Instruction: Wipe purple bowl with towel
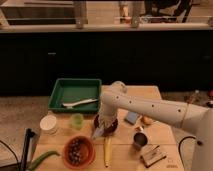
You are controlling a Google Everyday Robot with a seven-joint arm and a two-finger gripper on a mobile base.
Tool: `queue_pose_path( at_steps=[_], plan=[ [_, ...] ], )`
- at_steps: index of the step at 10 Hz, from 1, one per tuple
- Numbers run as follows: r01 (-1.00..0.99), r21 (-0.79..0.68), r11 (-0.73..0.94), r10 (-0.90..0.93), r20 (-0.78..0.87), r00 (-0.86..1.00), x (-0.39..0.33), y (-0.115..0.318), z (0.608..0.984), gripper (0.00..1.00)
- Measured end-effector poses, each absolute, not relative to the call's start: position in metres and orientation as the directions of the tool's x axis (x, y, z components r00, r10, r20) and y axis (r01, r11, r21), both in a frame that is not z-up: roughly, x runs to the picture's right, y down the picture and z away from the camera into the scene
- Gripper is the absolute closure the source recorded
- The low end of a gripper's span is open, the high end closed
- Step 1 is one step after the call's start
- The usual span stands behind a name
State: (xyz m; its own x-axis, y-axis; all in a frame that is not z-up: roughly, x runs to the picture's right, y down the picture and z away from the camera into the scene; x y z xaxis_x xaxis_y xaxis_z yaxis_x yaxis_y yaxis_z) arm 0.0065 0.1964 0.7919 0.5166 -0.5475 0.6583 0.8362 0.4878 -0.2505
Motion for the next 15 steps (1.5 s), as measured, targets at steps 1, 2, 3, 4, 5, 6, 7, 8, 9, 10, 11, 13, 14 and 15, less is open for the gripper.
queue_pose_path(
  at_steps=[1,2,3,4,5,6,7,8,9,10,11,13,14,15],
  plan=[
    [0.825,-0.267,0.499,-0.532,0.657,0.534,0.018,0.201,0.792,0.98],
    [0.813,-0.282,0.510,-0.517,0.654,0.552,0.029,0.204,0.793,0.98],
    [0.801,-0.294,0.521,-0.506,0.650,0.567,0.038,0.206,0.794,0.98],
    [0.785,-0.308,0.538,-0.492,0.642,0.588,0.045,0.207,0.796,0.98],
    [0.765,-0.327,0.555,-0.476,0.629,0.615,0.055,0.207,0.797,0.98],
    [0.712,-0.352,0.608,-0.441,0.596,0.671,0.068,0.202,0.800,0.98],
    [0.683,-0.357,0.638,-0.424,0.577,0.698,0.073,0.198,0.802,0.98],
    [0.665,-0.350,0.660,-0.420,0.562,0.713,0.073,0.191,0.803,0.98],
    [0.659,-0.341,0.671,-0.422,0.555,0.716,0.071,0.185,0.804,0.98],
    [0.656,-0.331,0.678,-0.425,0.551,0.718,0.069,0.180,0.805,0.98],
    [0.656,-0.324,0.682,-0.429,0.549,0.717,0.068,0.176,0.805,0.98],
    [0.667,-0.294,0.685,-0.447,0.553,0.703,0.053,0.164,0.806,0.98],
    [0.675,-0.279,0.683,-0.457,0.557,0.694,0.047,0.160,0.806,0.98],
    [0.684,-0.264,0.680,-0.468,0.563,0.682,0.041,0.156,0.806,0.98]
  ],
)
